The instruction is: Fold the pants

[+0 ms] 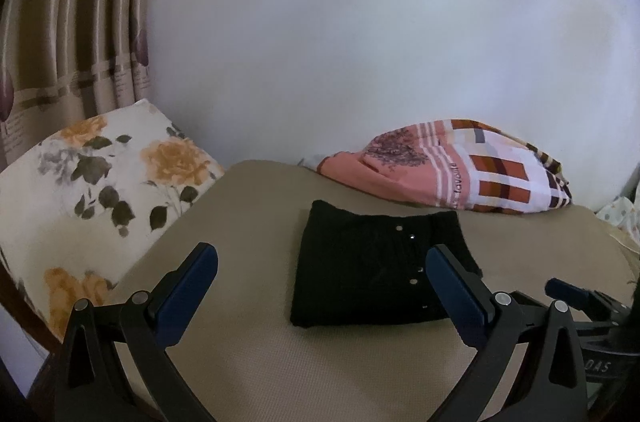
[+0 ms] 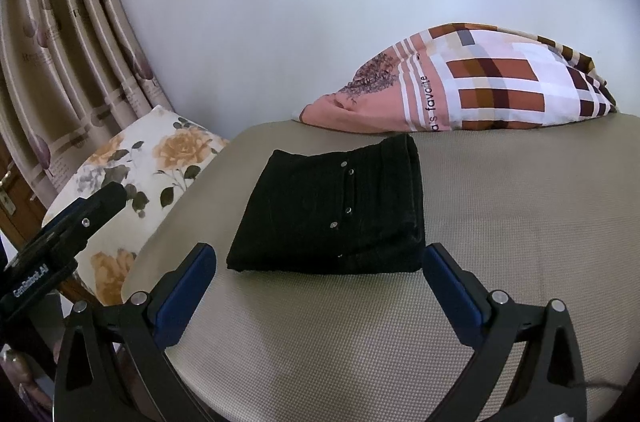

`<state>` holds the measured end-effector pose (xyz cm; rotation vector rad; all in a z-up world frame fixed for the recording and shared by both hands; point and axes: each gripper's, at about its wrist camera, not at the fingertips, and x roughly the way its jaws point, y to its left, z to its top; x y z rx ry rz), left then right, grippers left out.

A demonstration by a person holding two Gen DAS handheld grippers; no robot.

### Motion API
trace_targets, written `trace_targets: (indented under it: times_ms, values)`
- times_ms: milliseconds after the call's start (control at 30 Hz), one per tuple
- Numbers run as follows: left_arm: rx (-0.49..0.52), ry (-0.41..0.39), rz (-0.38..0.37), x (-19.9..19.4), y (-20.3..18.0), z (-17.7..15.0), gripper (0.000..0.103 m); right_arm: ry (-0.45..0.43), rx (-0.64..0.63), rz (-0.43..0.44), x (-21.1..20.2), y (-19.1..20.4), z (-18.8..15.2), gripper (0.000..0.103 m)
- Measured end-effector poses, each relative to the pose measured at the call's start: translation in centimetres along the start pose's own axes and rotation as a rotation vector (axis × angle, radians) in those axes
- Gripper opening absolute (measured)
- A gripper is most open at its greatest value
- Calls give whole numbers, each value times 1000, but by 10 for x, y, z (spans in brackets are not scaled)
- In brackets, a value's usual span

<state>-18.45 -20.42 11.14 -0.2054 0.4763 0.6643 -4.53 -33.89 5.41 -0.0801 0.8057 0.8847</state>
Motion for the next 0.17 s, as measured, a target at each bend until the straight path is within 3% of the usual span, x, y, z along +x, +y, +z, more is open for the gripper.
trace_targets:
  times_ms: [167]
  values:
    - [11, 19, 3, 6, -4, -2, 103, 8, 3, -3, 4, -1, -3, 103]
